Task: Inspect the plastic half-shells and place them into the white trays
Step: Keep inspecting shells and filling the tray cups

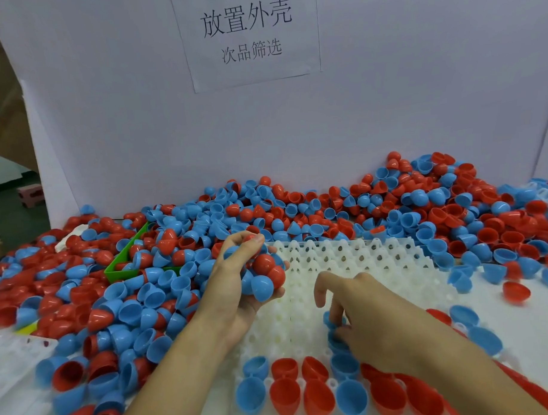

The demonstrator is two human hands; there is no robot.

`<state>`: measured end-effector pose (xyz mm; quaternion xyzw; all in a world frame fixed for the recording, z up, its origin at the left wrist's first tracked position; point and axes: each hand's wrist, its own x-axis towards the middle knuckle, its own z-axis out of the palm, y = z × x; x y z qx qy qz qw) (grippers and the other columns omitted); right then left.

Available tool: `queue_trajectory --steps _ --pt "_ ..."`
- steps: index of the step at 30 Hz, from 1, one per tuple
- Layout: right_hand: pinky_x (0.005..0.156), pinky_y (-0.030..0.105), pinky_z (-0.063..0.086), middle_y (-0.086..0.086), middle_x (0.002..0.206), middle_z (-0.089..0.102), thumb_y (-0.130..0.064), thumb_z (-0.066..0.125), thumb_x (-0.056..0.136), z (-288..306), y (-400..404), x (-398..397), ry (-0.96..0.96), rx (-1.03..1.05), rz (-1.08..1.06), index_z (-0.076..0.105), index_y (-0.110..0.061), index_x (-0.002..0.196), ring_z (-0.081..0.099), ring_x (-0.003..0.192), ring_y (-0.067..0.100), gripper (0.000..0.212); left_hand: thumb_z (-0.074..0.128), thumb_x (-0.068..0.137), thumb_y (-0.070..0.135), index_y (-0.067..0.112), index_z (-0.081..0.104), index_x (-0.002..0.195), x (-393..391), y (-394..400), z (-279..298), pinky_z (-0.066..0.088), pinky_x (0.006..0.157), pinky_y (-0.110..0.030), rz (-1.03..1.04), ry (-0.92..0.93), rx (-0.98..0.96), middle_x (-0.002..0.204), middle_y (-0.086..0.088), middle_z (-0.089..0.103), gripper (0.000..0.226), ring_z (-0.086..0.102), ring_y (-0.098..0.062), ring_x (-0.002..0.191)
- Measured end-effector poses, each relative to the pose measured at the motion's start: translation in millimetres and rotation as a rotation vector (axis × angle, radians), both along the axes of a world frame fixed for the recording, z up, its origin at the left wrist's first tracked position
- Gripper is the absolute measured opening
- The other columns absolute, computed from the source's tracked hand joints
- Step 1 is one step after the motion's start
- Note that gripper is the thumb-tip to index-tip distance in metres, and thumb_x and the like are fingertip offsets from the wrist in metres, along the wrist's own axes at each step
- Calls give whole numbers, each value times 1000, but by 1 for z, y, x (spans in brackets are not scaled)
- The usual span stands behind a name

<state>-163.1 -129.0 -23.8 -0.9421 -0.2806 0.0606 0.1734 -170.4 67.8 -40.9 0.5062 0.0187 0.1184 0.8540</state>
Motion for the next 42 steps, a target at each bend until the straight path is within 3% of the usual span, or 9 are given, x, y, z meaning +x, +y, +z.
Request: queue_trajectory --steps 6,10,15,20,25,30,33,37,42 --pt "67 25 55 -15 106 67 -13 70 89 0 -2 2 -4 -23 18 50 -42 111 61 86 7 42 74 66 32 30 65 91 -2 -2 0 56 49 -33 -13 15 7 75 4 75 27 73 -20 63" --pt "73 20 53 -23 94 66 -22 68 92 4 -10 4 15 53 87 56 -44 117 62 83 -1 35 74 66 32 30 66 92 -3 -3 2 56 50 -35 -17 33 -5 81 0 76 27 74 -23 66" --pt "73 19 50 -24 88 61 -35 60 95 3 -9 7 -227 289 67 60 -44 113 58 86 -1 19 74 68 31 32 69 81 -7 -7 6 56 50 -35 -43 21 22 81 1 75 14 73 -20 65" --pt "69 15 46 -23 93 57 -53 66 83 -5 8 -4 -247 491 146 52 -46 111 57 88 1 32 80 71 31 29 67 84 -11 -16 10 56 57 -34 -141 -36 114 86 0 72 19 69 -16 73" --pt "73 10 38 -30 105 44 -54 77 75 -7 12 -8 -366 451 193 45 -49 115 47 94 -7 52 72 73 30 22 61 96 -12 -22 10 55 54 -36 -87 -43 109 85 -3 70 26 69 -20 70" --pt "69 11 43 -26 96 50 -43 71 84 -6 20 -12 -427 545 166 67 -33 113 53 82 0 31 73 74 25 19 61 99 -12 -25 8 55 56 -36 -120 4 55 87 -9 68 28 67 -23 74" --pt "63 14 46 -19 86 64 -29 68 90 -3 20 -13 -360 733 115 70 -35 105 62 80 10 16 74 75 23 20 60 96 -10 -24 5 57 59 -36 -116 36 -31 85 -9 71 25 71 -23 77" --pt "60 18 54 -22 80 70 -19 65 91 1 21 -11 -206 890 36 68 -43 92 68 73 6 25 75 74 25 20 60 94 -8 -24 2 60 75 -49 -92 65 -28 96 -13 74 26 73 -27 87" --pt "58 13 51 -17 67 70 -18 58 95 0 19 -7 -115 995 -47 70 -36 86 67 63 3 23 77 70 28 21 61 95 -9 -26 3 56 58 -36 -77 93 -15 90 -7 72 31 72 -21 73"
